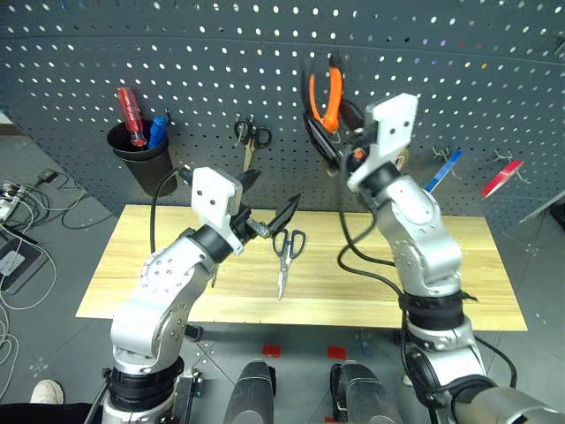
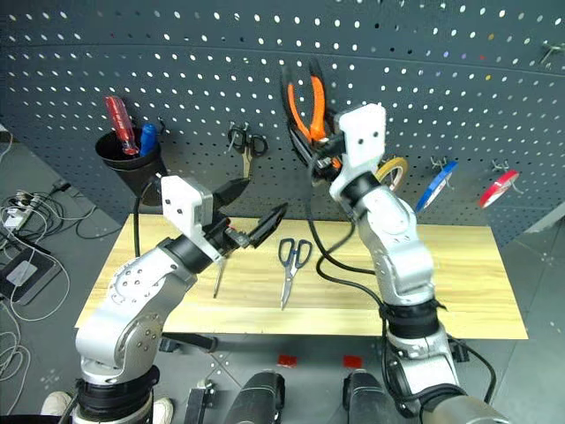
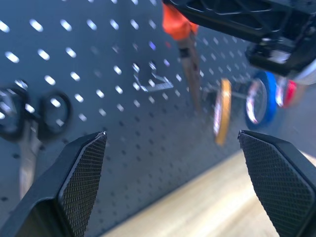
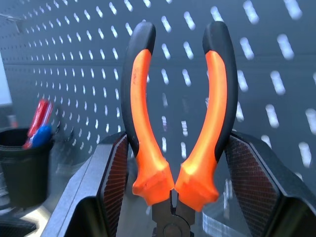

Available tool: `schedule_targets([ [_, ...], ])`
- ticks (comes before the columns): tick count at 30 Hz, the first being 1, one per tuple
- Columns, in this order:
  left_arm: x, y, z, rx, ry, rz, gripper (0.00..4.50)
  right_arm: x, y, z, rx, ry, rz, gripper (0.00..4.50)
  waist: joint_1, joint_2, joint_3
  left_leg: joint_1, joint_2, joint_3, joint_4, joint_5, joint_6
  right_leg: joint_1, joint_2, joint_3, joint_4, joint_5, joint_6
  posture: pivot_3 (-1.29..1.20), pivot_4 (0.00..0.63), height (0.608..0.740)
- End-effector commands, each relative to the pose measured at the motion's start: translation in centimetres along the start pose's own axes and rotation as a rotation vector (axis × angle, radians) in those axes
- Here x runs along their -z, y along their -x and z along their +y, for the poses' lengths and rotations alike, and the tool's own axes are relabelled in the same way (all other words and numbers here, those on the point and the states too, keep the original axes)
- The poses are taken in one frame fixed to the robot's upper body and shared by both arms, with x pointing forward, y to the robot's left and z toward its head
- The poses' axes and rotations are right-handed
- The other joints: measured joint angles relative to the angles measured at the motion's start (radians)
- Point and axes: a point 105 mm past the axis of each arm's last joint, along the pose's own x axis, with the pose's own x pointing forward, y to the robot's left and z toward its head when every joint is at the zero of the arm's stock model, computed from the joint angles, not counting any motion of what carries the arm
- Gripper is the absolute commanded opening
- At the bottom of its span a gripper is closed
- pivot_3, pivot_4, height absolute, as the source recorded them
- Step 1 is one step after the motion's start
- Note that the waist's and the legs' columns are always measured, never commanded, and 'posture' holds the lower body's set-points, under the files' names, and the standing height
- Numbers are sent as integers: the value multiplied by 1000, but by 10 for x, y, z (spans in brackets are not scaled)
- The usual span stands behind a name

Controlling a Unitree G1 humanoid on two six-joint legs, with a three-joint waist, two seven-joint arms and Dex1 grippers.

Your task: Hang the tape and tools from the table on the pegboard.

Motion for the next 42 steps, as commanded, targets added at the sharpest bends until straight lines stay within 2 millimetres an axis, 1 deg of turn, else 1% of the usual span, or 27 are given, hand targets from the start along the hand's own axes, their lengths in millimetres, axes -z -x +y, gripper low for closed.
schedule_targets([
  [1,-7,-12,1,-15,-22,-54,4500,-19,-15,-6,45,67,-138,2729,6,-2,-6,1,0,0,0,0,0,1,0,0,0,0,0,248,110,740],
  [4,-2,-23,5,-37,-24,-69,4500,-18,-23,-13,88,112,-178,2729,19,-2,-7,3,0,1,0,0,0,2,0,1,0,1,-1,249,111,740],
  [8,2,-36,10,-53,-37,-85,4500,-18,-27,-18,131,160,-222,2729,22,-2,-7,3,0,2,0,0,0,2,0,1,1,1,-1,256,115,740],
  [13,0,-49,15,-49,-61,-106,4500,-14,-29,-24,180,217,-249,2729,20,-2,-7,3,0,3,0,0,0,1,0,1,2,1,-1,265,120,740],
  [19,-1,-56,14,-25,-64,-117,4500,-2,-30,-27,210,228,-234,2729,19,-2,-7,3,1,4,0,0,0,1,0,1,2,1,-1,254,125,740],
  [25,2,-67,7,-4,-43,-122,4500,25,-24,-31,227,239,-164,2729,20,-2,-7,3,1,4,0,1,0,2,0,1,2,1,-2,247,138,740],
  [30,2,-71,3,18,-32,-126,4500,38,-19,-36,238,246,-123,2729,18,-2,-7,4,1,4,0,1,0,1,0,2,3,1,-2,243,142,740],
  [32,0,-73,4,20,-32,-129,4500,40,-17,-38,244,244,-119,3450,18,-2,-7,4,1,5,0,1,0,1,0,2,3,1,-2,238,142,740],
  [34,0,-74,5,23,-32,-130,4500,41,-16,-38,247,243,-117,3888,18,-2,-7,4,1,5,0,1,0,1,0,2,3,1,-2,238,142,740],
  [35,0,-74,5,25,-33,-130,4500,41,-15,-38,248,243,-117,4269,18,-2,-7,4,1,5,0,1,0,1,0,2,3,1,-2,231,144,740],
  [36,0,-74,5,28,-34,-130,4500,41,-14,-39,249,242,-118,4490,18,-2,-7,4,1,5,0,1,0,1,0,2,3,1,-2,228,145,740],
  [42,2,-72,6,37,-35,-120,4500,38,-8,-42,261,238,-122,4490,18,-2,-7,5,1,5,0,1,0,2,0,2,3,1,-2,214,152,740],
])
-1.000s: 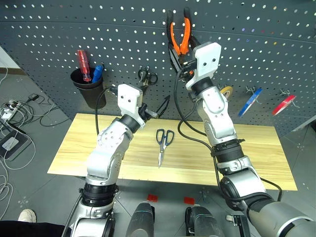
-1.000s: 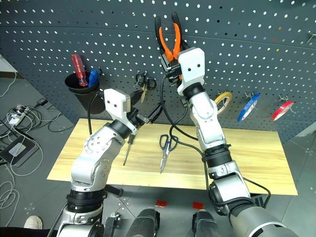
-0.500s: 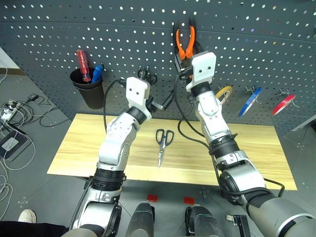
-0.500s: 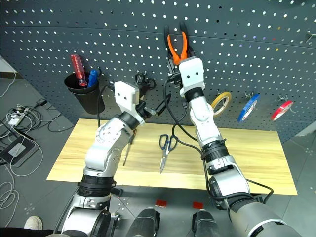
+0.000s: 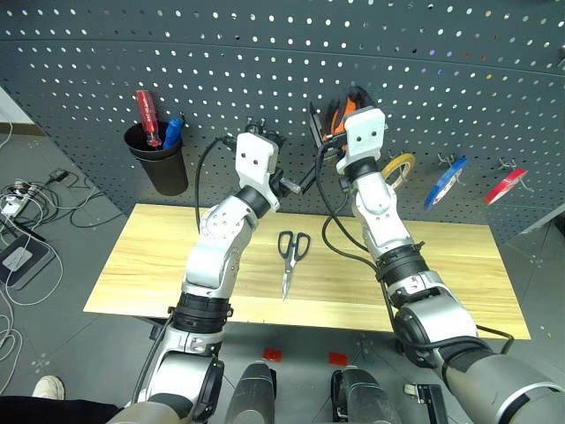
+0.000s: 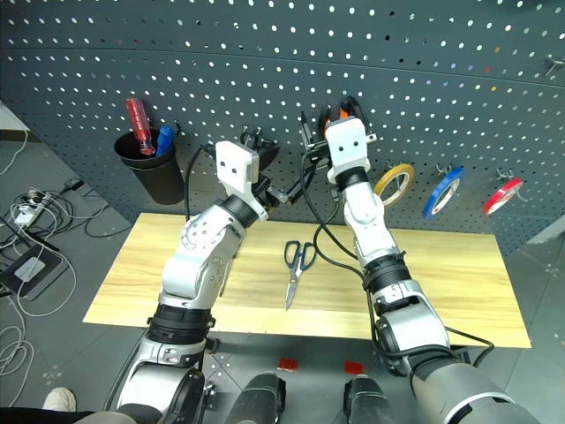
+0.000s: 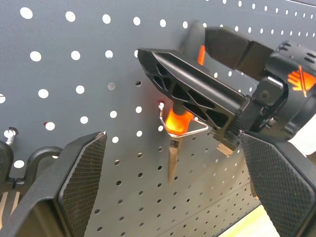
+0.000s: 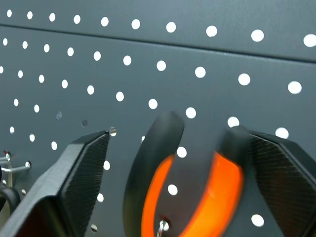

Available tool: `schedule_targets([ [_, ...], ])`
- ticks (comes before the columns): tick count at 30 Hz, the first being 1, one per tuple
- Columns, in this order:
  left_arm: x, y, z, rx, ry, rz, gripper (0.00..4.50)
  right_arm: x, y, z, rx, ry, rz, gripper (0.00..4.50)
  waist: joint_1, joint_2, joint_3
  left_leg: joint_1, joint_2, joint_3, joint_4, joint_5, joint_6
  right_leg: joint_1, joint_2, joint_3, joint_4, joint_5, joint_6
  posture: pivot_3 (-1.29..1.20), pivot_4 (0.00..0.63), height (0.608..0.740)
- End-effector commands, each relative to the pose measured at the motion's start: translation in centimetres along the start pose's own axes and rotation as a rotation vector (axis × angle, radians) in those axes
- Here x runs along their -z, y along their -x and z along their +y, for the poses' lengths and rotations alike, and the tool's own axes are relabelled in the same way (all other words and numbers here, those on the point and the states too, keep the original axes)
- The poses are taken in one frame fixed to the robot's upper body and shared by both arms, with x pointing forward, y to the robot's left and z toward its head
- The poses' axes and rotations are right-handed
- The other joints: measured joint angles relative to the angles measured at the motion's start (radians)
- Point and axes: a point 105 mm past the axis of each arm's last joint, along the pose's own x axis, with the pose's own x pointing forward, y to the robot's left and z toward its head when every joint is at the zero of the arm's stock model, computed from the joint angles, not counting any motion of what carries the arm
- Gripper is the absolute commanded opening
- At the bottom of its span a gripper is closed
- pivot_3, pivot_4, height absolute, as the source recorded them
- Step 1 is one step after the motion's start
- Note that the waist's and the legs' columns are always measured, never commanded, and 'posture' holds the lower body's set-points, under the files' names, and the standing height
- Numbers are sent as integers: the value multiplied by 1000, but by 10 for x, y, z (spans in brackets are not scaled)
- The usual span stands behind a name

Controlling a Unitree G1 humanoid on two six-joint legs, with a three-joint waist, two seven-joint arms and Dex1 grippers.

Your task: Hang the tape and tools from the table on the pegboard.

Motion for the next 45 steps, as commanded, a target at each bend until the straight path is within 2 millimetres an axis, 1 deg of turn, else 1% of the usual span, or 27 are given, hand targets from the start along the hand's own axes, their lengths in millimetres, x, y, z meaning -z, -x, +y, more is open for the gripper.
schedule_targets([
  [1,-11,0,-2,22,-25,-40,4500,-20,-1,-10,24,-6,-73,4490,-1,0,0,0,0,0,0,0,0,0,0,0,0,0,0,212,154,740],
  [4,-9,6,-3,30,-22,-28,4500,-25,10,-11,-17,-43,-66,4490,0,0,0,0,0,0,0,0,0,0,0,0,0,0,0,203,162,740],
  [7,-7,14,-6,40,-15,-11,4500,-31,27,-15,-63,-73,-49,4490,-1,0,0,0,0,0,0,0,0,0,0,0,0,0,0,196,170,740],
  [11,-4,25,-15,55,4,9,4500,-40,51,-18,-126,-69,-9,4490,-1,0,0,0,0,0,0,0,0,0,0,1,0,0,0,174,183,740],
  [13,-2,31,-19,44,30,24,4500,-44,60,-20,-144,-66,16,4490,-1,0,0,0,0,0,0,0,1,0,0,1,0,0,0,162,192,740],
  [15,6,38,-22,25,56,56,4500,-45,70,-22,-161,-65,52,4490,-2,0,0,2,0,0,0,0,1,1,0,1,0,0,0,147,201,740],
  [18,28,48,-23,-24,62,142,4500,-40,89,-24,-217,-62,124,4490,-2,0,0,3,0,0,0,-1,2,3,0,1,-2,0,0,131,214,740],
  [19,36,52,-22,-46,50,175,4500,-38,96,-24,-244,-64,154,4490,-2,0,0,3,0,-1,1,-2,4,4,0,1,-2,0,0,107,232,740],
  [23,79,70,-15,-175,61,344,4500,-26,139,-18,-442,-58,303,4490,-4,4,6,4,-1,-2,2,-5,9,7,-1,1,-4,0,0,58,268,740],
  [25,97,77,-16,-210,70,420,4500,-20,160,-17,-530,-47,363,4490,-12,6,15,8,-1,-3,2,-5,10,12,-1,1,-5,0,-1,38,287,740],
  [26,105,79,-17,-226,87,450,4500,-19,170,-15,-578,-41,387,4490,-16,8,23,14,-1,-4,1,-6,11,19,-1,0,-6,-1,-2,23,300,740],
  [28,118,84,-18,-247,62,506,4500,-16,186,-11,-653,-44,425,4490,-29,11,34,22,-2,-6,1,-8,15,29,-1,-1,-9,-4,-5,5,320,740],
  [31,138,90,-22,-272,52,591,4500,-12,206,-4,-764,-55,459,4490,-56,12,55,24,-2,-11,1,-9,16,32,0,-3,-9,-5,-6,-16,349,740],
  [33,146,94,-21,-296,60,626,4500,-11,213,-1,-806,-63,467,4490,-74,12,72,25,-2,-14,0,-9,17,32,0,-3,-8,-5,-7,-21,362,740],
  [35,152,96,-21,-313,58,651,4500,-11,214,2,-822,-71,464,4490,-83,12,88,24,-2,-16,1,-9,17,32,0,-4,-7,-6,-7,-25,378,740],
  [40,158,102,-18,-381,90,690,4500,-8,209,10,-831,-85,444,4490,-95,12,124,24,-1,-17,1,-9,17,32,0,-3,-6,-6,-7,-32,415,740],
  [45,161,103,-18,-389,133,692,4500,-8,206,15,-857,-82,422,4490,-95,12,151,24,-2,-17,2,-9,17,32,-1,-4,-6,-6,-7,-31,436,740],
])
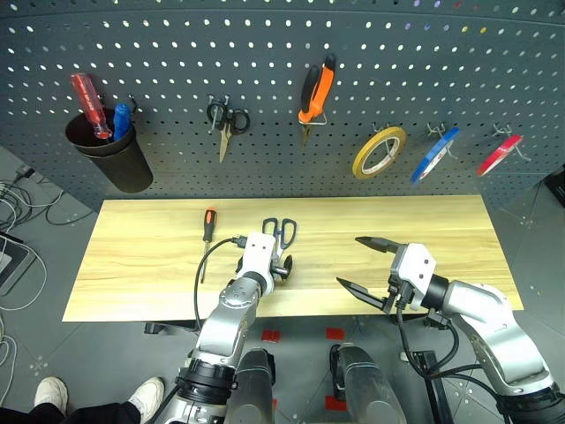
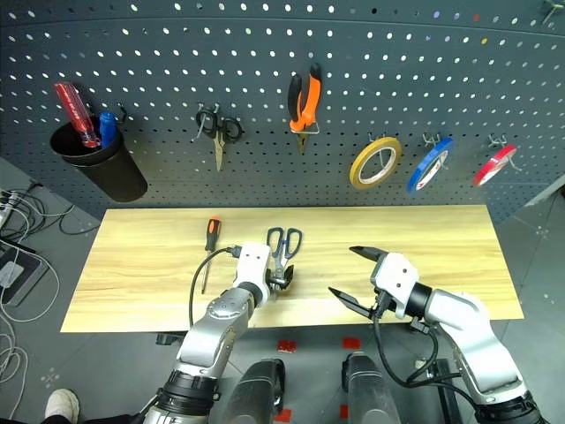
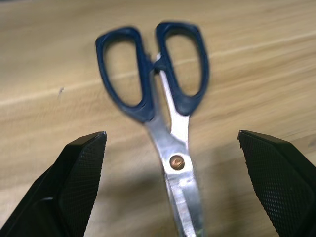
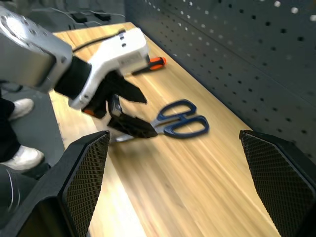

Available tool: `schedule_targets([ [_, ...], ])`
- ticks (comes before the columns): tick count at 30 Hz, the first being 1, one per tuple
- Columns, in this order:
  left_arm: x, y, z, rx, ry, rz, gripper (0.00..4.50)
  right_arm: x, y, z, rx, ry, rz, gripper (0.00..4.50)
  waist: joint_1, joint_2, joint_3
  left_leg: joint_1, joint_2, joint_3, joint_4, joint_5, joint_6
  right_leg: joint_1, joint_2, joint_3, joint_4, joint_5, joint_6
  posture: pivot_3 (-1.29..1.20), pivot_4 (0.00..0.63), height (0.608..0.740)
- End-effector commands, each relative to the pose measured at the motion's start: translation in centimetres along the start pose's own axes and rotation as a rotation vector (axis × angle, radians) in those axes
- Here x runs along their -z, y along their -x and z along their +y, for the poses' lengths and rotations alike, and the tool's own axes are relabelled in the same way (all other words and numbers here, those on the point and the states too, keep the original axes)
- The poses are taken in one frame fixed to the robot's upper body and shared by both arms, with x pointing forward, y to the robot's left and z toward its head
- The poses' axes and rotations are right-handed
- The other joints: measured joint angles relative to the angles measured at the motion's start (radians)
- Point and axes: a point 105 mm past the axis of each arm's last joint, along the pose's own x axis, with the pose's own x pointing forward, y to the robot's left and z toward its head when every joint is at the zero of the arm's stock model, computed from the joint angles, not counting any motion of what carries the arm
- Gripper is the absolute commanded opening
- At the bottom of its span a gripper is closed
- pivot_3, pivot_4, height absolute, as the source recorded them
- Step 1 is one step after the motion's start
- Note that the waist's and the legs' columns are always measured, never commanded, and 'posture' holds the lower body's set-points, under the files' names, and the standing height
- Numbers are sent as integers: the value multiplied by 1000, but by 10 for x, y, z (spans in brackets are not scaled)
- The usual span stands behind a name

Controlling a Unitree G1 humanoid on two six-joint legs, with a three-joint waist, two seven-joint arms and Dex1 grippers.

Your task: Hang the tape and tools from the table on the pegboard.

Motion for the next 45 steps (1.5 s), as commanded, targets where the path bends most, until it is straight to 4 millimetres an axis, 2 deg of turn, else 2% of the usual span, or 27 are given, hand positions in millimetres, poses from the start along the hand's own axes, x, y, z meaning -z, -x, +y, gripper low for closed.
schedule_targets([
  [1,-1,0,-2,21,31,-7,4500,-7,-2,4,-21,29,-37,4490,0,0,10,0,0,0,0,0,0,0,0,0,0,0,0,-32,443,740],
  [4,-1,-2,-2,40,28,-7,4500,-5,-1,4,-33,33,-34,4490,0,1,28,0,0,0,0,0,0,0,0,0,0,0,0,-34,458,740],
  [7,0,-4,1,42,16,1,3905,-7,-2,5,-37,32,-37,4500,0,0,43,0,0,0,0,0,0,-1,0,0,1,0,0,-39,466,740],
  [16,-2,-9,0,60,17,-2,1049,-7,-2,3,-21,19,-37,4500,-1,1,60,0,1,1,0,1,-1,-1,0,0,1,0,1,-45,478,740],
  [18,-2,-8,0,59,15,-3,700,-6,-2,1,-5,13,-35,4500,-1,1,61,0,1,1,0,1,-2,-1,-1,0,1,-1,1,-45,475,740],
  [23,-4,-7,5,54,2,-8,694,-8,-5,-1,9,9,-54,4500,-1,1,62,0,1,1,-1,1,-2,-1,0,0,1,-1,1,-27,455,740],
  [28,-15,3,5,110,-73,-67,692,-13,-6,-1,18,-7,-94,4500,-1,1,62,-1,2,1,-1,2,-4,-3,0,0,1,-1,2,-8,426,740],
  [32,-30,22,4,190,-59,-153,692,-23,-4,0,25,-48,-150,4500,0,1,62,-4,4,0,-2,5,-10,-7,-1,0,1,-1,2,12,387,740],
  [36,-50,47,1,235,-219,-293,692,-36,-2,-1,43,-85,-203,4500,7,1,60,-6,4,0,-3,7,-13,-8,-3,0,2,-1,2,36,345,740],
  [39,-61,64,6,211,-311,-382,692,-49,-2,-5,83,-95,-246,4500,12,2,55,-6,4,0,-4,8,-15,-9,-3,0,2,-1,2,47,318,740],
  [45,-79,89,20,104,-345,-520,692,-68,0,-14,152,-123,-315,4500,18,0,24,-11,3,-1,-4,8,-16,-14,-5,-1,2,-1,2,78,259,740],
])
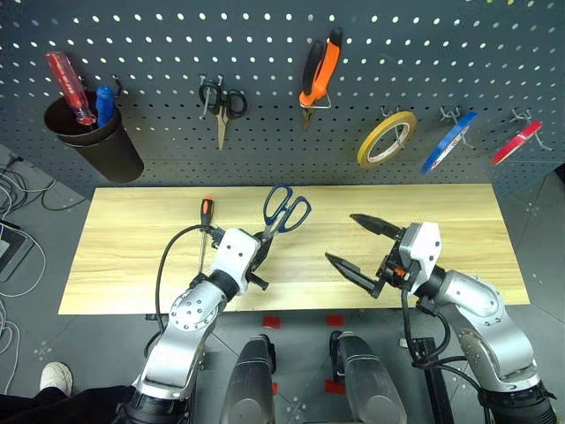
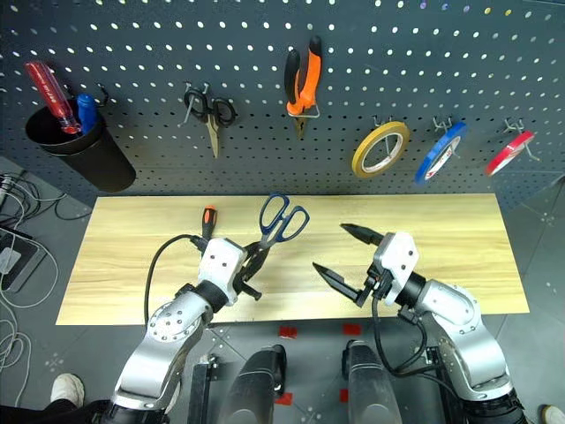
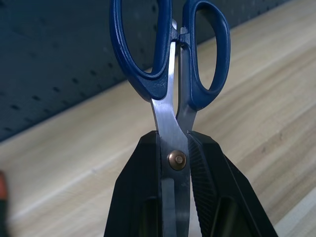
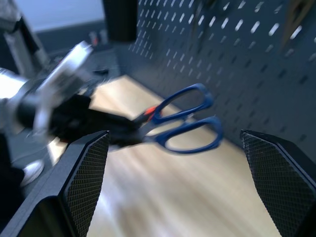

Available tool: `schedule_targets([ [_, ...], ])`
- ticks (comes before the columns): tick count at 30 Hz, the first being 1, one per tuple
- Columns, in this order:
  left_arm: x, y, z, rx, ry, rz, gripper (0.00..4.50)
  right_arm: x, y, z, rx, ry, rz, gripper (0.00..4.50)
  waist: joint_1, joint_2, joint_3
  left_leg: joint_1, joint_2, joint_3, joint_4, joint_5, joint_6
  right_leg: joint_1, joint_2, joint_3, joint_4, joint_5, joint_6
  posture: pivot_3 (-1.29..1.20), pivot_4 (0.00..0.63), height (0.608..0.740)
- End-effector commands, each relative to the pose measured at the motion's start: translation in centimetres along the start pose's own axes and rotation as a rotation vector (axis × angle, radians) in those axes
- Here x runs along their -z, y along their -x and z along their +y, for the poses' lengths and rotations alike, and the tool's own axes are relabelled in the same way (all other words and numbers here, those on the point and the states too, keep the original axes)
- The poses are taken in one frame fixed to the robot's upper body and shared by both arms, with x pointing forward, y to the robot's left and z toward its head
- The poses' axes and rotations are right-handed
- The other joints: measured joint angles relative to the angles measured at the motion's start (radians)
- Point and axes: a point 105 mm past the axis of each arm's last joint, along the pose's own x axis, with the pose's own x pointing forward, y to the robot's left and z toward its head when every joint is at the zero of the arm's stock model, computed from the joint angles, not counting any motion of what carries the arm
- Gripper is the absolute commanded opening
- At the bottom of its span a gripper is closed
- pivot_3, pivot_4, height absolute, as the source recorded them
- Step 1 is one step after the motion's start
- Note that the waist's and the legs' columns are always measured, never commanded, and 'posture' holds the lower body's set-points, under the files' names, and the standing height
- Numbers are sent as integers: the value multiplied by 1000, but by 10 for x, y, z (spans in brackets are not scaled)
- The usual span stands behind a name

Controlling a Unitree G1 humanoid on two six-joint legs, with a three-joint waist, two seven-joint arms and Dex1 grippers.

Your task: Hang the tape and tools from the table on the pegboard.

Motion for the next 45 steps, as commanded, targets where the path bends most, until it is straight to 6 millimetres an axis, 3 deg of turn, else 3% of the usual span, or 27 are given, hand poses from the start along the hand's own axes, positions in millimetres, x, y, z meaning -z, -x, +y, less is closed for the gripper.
schedule_targets([
  [1,-33,11,12,-85,-75,-142,692,-23,0,0,31,-3,-86,4500,1,-1,-13,-1,0,0,0,0,0,0,0,-1,0,0,0,87,246,740],
  [10,-58,17,24,-192,-135,-257,692,-36,-9,-7,60,6,-151,4500,22,-6,-83,-1,-4,-1,0,0,0,0,2,-2,-1,0,0,128,184,740],
  [18,-72,15,52,-315,-175,-309,692,-37,-17,-13,54,26,-176,4500,29,-8,-116,-1,-4,0,0,0,1,0,3,-1,-1,0,0,147,160,740],
  [22,-75,14,54,-328,-171,-324,692,-36,-18,-14,53,33,-177,4500,32,-8,-126,-1,-4,0,0,0,1,1,3,-2,-1,0,0,147,157,740],
  [36,-56,-5,55,-295,-61,-257,692,-35,-17,-17,86,53,-158,4500,45,-8,-140,1,-4,1,1,-3,5,1,4,0,0,0,0,115,186,740],
  [45,-33,-18,56,-239,-19,-156,692,-32,-14,-17,106,40,-133,4500,45,-8,-140,2,-4,2,1,-3,6,2,4,1,1,0,-1,87,208,740],
])
